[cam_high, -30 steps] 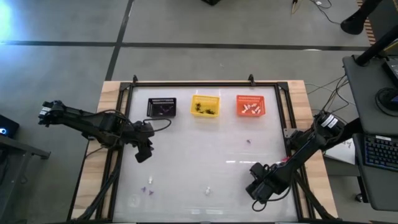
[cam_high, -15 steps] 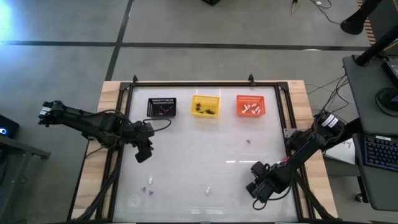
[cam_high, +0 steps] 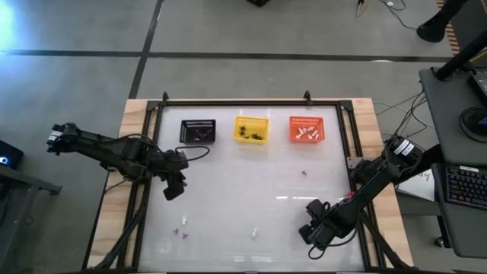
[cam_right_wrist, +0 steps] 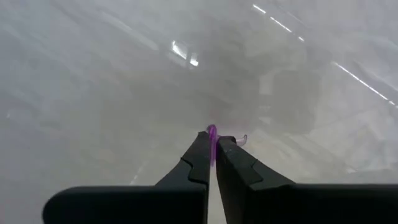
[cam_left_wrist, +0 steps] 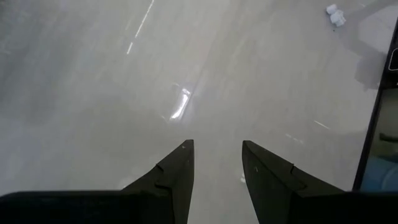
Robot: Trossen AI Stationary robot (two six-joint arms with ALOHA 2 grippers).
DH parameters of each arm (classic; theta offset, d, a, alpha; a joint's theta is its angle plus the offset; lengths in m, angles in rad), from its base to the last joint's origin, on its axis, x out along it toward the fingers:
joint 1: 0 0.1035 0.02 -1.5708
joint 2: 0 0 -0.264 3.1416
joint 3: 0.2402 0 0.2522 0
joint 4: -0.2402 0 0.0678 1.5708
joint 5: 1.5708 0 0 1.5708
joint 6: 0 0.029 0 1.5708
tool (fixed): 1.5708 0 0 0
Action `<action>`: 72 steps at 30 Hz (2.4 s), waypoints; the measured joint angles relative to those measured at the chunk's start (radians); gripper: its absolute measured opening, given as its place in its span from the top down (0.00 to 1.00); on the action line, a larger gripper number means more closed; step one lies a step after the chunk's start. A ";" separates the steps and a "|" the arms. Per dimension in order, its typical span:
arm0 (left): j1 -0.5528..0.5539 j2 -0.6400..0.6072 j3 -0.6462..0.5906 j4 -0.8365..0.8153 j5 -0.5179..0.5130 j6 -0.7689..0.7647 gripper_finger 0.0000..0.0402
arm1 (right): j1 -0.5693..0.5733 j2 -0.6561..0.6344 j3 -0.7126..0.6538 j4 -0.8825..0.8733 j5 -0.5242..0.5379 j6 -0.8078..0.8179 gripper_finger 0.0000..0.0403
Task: Sort Halloween decoration
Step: Put the violet hat toy into the black bin
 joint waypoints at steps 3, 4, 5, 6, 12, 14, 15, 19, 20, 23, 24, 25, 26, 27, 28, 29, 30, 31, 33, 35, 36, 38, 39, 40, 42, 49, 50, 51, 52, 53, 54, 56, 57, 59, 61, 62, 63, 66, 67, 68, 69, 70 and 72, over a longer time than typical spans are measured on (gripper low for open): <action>0.000 -0.007 0.000 0.000 0.000 0.004 0.71 | 0.000 -0.001 0.023 -0.001 0.008 0.000 0.98; 0.000 -0.010 0.000 0.000 -0.001 0.007 0.71 | 0.000 -0.001 0.031 0.000 0.009 0.000 0.98; 0.000 -0.014 0.000 0.001 -0.003 0.013 0.71 | 0.000 -0.001 0.040 0.000 0.012 0.001 0.98; 0.000 -0.020 0.000 0.002 -0.011 0.020 0.71 | -0.001 -0.001 0.049 0.000 0.022 0.004 0.98; 0.000 -0.068 0.000 0.004 -0.045 0.023 0.71 | -0.026 -0.001 0.117 0.002 0.131 -0.009 0.98; 0.000 -0.088 0.000 0.004 -0.048 0.023 0.71 | -0.046 -0.001 0.138 0.002 0.164 -0.041 0.98; 0.000 -0.097 0.000 0.004 -0.049 0.023 0.71 | -0.059 -0.001 0.147 0.002 0.182 -0.059 0.98; 0.000 -0.130 0.000 0.004 -0.083 0.023 0.71 | -0.133 -0.001 0.183 0.004 0.220 -0.173 0.98; 0.000 -0.139 0.000 0.004 -0.095 0.022 0.71 | -0.157 -0.001 0.191 0.004 0.220 -0.209 0.98; 0.000 -0.159 0.000 0.003 -0.129 0.023 0.71 | -0.231 -0.001 0.213 0.007 0.222 -0.318 0.98; 0.000 -0.166 0.000 0.002 -0.145 0.023 0.71 | -0.255 -0.001 0.221 0.009 0.221 -0.358 0.98; 0.000 -0.172 0.000 -0.003 -0.161 0.023 0.71 | -0.280 -0.001 0.229 0.015 0.221 -0.404 0.98; 0.000 -0.178 0.000 -0.010 -0.177 0.023 0.71 | -0.304 -0.001 0.237 0.026 0.220 -0.448 0.98; 0.000 -0.184 0.000 -0.018 -0.194 0.023 0.71 | -0.328 -0.001 0.244 0.041 0.219 -0.491 0.98; 0.000 -0.189 0.000 -0.024 -0.213 0.023 0.71 | -0.353 -0.001 0.253 0.055 0.216 -0.531 0.98; 0.000 -0.195 0.000 -0.036 -0.234 0.023 0.71 | -0.377 -0.001 0.260 0.070 0.211 -0.575 0.98; 0.000 -0.202 0.000 -0.048 -0.258 0.025 0.71 | -0.401 -0.001 0.266 0.085 0.204 -0.614 0.98; 0.000 -0.208 0.000 -0.056 -0.283 0.029 0.71 | -0.427 -0.001 0.273 0.098 0.192 -0.651 0.98; 0.000 -0.221 0.000 -0.068 -0.333 0.038 0.71 | -0.476 -0.001 0.286 0.120 0.177 -0.718 0.98; 0.000 -0.235 0.000 -0.070 -0.368 0.049 0.71 | -0.524 -0.001 0.296 0.141 0.168 -0.772 0.98; 0.000 -0.242 0.000 -0.071 -0.378 0.055 0.71 | -0.546 -0.001 0.303 0.149 0.165 -0.796 0.98; 0.000 -0.253 0.000 -0.072 -0.388 0.063 0.71 | -0.587 -0.001 0.314 0.160 0.159 -0.839 0.98; 0.000 -0.259 0.000 -0.073 -0.392 0.071 0.71 | -0.604 -0.001 0.320 0.162 0.158 -0.859 0.98; 0.000 -0.264 0.000 -0.074 -0.400 0.079 0.71 | -0.621 -0.001 0.327 0.166 0.157 -0.877 0.98; 0.000 -0.272 0.000 -0.075 -0.440 0.088 0.71 | -0.656 -0.001 0.339 0.173 0.152 -0.910 0.98; 0.001 -0.286 0.000 -0.074 -0.650 0.121 0.71 | -0.796 -0.002 0.347 0.393 0.086 -0.983 0.98; 0.004 -0.288 0.000 -0.074 -0.661 0.121 0.71 | -0.814 -0.002 0.347 0.419 0.085 -0.984 0.98; 0.008 -0.290 0.000 -0.074 -0.669 0.120 0.71 | -0.831 -0.002 0.347 0.442 0.084 -0.988 0.98; 0.012 -0.292 0.000 -0.074 -0.676 0.115 0.71 | -0.849 -0.002 0.347 0.461 0.083 -0.994 0.98; 0.016 -0.292 0.000 -0.074 -0.685 0.111 0.71 | -0.865 -0.002 0.347 0.480 0.083 -1.004 0.98; 0.020 -0.292 0.000 -0.073 -0.703 0.108 0.71 | -0.880 -0.002 0.347 0.498 0.082 -1.015 0.98; 0.025 -0.292 0.000 -0.073 -0.751 0.107 0.71 | -0.908 0.009 0.348 0.534 0.076 -1.029 0.98; 0.028 -0.292 0.000 -0.072 -0.773 0.108 0.71 | -0.923 0.014 0.350 0.543 0.064 -1.038 0.98; 0.038 -0.291 0.000 -0.073 -0.800 0.110 0.71 | -0.947 0.043 0.350 0.585 0.049 -1.059 0.98; 0.050 -0.290 0.000 -0.073 -0.804 0.111 0.71 | -0.973 0.070 0.350 0.625 0.024 -1.072 0.98; 0.057 -0.291 0.000 -0.073 -0.804 0.109 0.71 | -0.984 0.084 0.350 0.652 0.011 -1.074 0.98; 0.064 -0.294 0.000 -0.073 -0.805 0.109 0.71 | -0.995 0.100 0.350 0.693 -0.005 -1.075 0.98; 0.087 -0.295 0.000 -0.073 -0.807 0.108 0.71 | -1.025 0.140 0.350 0.789 -0.051 -1.077 0.98; 0.098 -0.295 0.000 -0.073 -0.807 0.108 0.71 | -1.035 0.154 0.350 0.821 -0.069 -1.082 0.98; 0.108 -0.295 0.000 -0.073 -0.807 0.105 0.71 | -1.043 0.168 0.350 0.844 -0.083 -1.090 0.98; 0.119 -0.295 0.000 -0.074 -0.807 0.102 0.71 | -1.051 0.178 0.350 0.866 -0.096 -1.095 0.98; 0.131 -0.294 0.000 -0.075 -0.807 0.101 0.71 | -1.059 0.189 0.350 0.890 -0.108 -1.096 0.98; 0.155 -0.292 0.000 -0.077 -0.807 0.100 0.71 | -1.077 0.205 0.353 0.911 -0.135 -1.097 0.98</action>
